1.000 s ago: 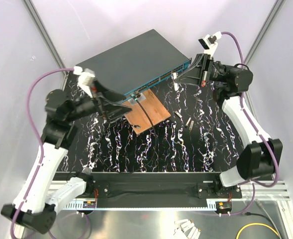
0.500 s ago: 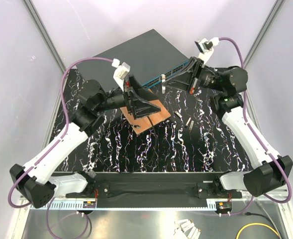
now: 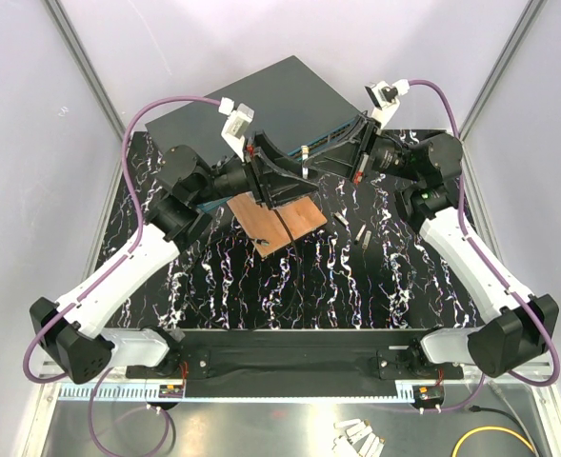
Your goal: Insert the plug into the switch port
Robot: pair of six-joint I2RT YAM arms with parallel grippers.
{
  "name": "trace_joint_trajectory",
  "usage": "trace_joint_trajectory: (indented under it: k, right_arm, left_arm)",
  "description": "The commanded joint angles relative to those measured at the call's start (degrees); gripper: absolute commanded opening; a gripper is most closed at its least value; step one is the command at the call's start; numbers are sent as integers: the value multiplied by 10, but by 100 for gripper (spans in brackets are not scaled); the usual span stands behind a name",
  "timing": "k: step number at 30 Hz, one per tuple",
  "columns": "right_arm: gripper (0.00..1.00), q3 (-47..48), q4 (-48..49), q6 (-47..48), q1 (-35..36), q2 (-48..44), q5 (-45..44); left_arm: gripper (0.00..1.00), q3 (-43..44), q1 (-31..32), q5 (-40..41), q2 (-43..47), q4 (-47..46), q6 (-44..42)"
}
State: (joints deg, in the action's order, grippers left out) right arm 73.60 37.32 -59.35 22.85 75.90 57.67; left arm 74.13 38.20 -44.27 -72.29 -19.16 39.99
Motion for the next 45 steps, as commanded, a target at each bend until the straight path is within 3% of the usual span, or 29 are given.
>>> trace_joint_trajectory:
  k: [1, 5, 7, 11, 13, 14, 16, 18, 19, 24, 27, 28, 30, 31, 33, 38, 45]
  right_arm:
    - [0, 4, 21, 7, 10, -13, -8]
    - [0, 0, 21, 5, 10, -17, -6]
    - [0, -3, 21, 4, 10, -20, -5]
    - [0, -7, 14, 7, 9, -22, -3]
    - [12, -5, -1, 17, 8, -24, -2]
    - [26, -4, -11, 21, 9, -25, 0]
    - [43, 7, -56, 49, 9, -29, 5]
    - [75, 28, -141, 85, 8, -39, 10]
    - [78, 38, -176, 139, 8, -44, 10]
    - [81, 139, -494, 356, 7, -66, -11]
    - [78, 214, -687, 550, 6, -51, -12]
    - [75, 229, -728, 658, 7, -46, -13]
    - [73, 257, -808, 744, 7, -42, -23]
    - [71, 263, -825, 816, 8, -41, -24]
    - [69, 280, -849, 871, 9, -34, -24]
    - [66, 337, -905, 943, 41, 10, -32]
    - [61, 338, -955, 1039, 128, 20, -84]
  left_arm:
    - [49, 26, 4, 11, 4, -56, -8]
    - [27, 25, 4, 5, 9, -57, -19]
    - [24, 26, 4, 4, 12, -48, -25]
    - [1, 27, 4, 8, 17, -30, -46]
    - [0, 30, 4, 10, 19, 0, -66]
    - [0, 35, 3, 14, 21, 13, -75]
    - [0, 41, 3, 16, 27, 66, -99]
    - [0, 58, 4, 27, 30, 148, -154]
    - [0, 65, 3, 32, 35, 180, -177]
    - [0, 145, 2, 77, 33, 423, -381]
    - [0, 201, 4, 101, 13, 560, -513]
    - [0, 216, 3, 104, 7, 593, -576]
    - [0, 258, 5, 98, -14, 680, -637]
    - [0, 269, 12, 103, -20, 700, -673]
    - [0, 293, 24, 115, -34, 739, -692]
    - [0, 305, 55, 125, -45, 776, -729]
    - [0, 312, 74, 131, -53, 784, -733]
